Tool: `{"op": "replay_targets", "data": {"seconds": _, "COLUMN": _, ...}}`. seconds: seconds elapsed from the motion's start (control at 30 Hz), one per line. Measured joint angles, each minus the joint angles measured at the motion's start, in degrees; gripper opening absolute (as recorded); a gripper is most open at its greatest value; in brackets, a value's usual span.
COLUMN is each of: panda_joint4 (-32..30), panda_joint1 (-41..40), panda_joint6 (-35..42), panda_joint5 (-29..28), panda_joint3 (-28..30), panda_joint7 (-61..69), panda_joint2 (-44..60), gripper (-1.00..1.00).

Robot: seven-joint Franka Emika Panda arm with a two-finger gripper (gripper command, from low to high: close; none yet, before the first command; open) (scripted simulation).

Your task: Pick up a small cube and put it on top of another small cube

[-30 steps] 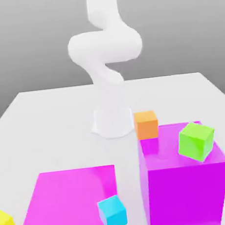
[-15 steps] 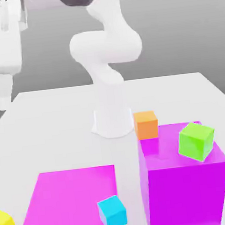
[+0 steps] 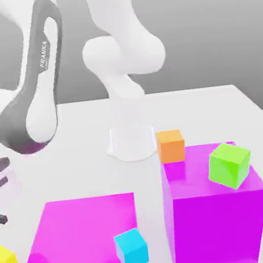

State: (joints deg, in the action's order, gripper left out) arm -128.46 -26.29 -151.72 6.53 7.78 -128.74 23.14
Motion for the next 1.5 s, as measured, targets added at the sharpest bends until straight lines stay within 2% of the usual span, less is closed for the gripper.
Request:
{"op": "replay_targets", "data": {"seconds": 0.1, "panda_joint4": 1.2, "panda_joint1": -1.2, "panda_joint6": -4.5, "panda_joint5": 1.4, "panda_joint3": -1.2, "panda_joint7": 0.2, "panda_joint2": 6.2, "gripper": 0.0}}
{"op": "replay_targets", "data": {"seconds": 0.13, "panda_joint4": 1.5, "panda_joint1": -1.5, "panda_joint6": -5.5, "panda_joint5": 1.7, "panda_joint3": -1.5, "panda_joint7": 0.4, "panda_joint2": 7.4, "gripper": -1.0}}
{"op": "replay_targets", "data": {"seconds": 0.33, "panda_joint4": 1.6, "panda_joint1": -1.6, "panda_joint6": -6.1, "panda_joint5": 1.8, "panda_joint3": -1.7, "panda_joint7": 0.5, "panda_joint2": 8.1, "gripper": -1.0}}
{"op": "replay_targets", "data": {"seconds": 0.53, "panda_joint4": -0.6, "panda_joint1": 0.1, "panda_joint6": 1.4, "panda_joint5": -0.6, "panda_joint3": -0.5, "panda_joint7": -0.2, "panda_joint2": -1.7, "gripper": -1.0}}
{"op": "replay_targets", "data": {"seconds": 0.87, "panda_joint4": -6.3, "panda_joint1": 9.1, "panda_joint6": 16.0, "panda_joint5": -2.1, "panda_joint3": -9.5, "panda_joint7": 19.1, "panda_joint2": -22.6, "gripper": -1.0}}
{"op": "replay_targets", "data": {"seconds": 1.3, "panda_joint4": -14.0, "panda_joint1": 24.6, "panda_joint6": 34.7, "panda_joint5": -1.4, "panda_joint3": -16.1, "panda_joint7": 46.6, "panda_joint2": -48.9, "gripper": -1.0}}
{"op": "replay_targets", "data": {"seconds": 1.37, "panda_joint4": -15.9, "panda_joint1": 26.2, "panda_joint6": 34.5, "panda_joint5": -1.3, "panda_joint3": -17.0, "panda_joint7": 49.0, "panda_joint2": -50.5, "gripper": -1.0}}
{"op": "replay_targets", "data": {"seconds": 1.47, "panda_joint4": -20.1, "panda_joint1": 26.6, "panda_joint6": 28.4, "panda_joint5": -1.1, "panda_joint3": -17.7, "panda_joint7": 49.7, "panda_joint2": -48.7, "gripper": -1.0}}
{"op": "replay_targets", "data": {"seconds": 1.5, "panda_joint4": -21.0, "panda_joint1": 26.5, "panda_joint6": 26.9, "panda_joint5": -1.0, "panda_joint3": -17.9, "panda_joint7": 49.8, "panda_joint2": -48.2, "gripper": 1.0}}
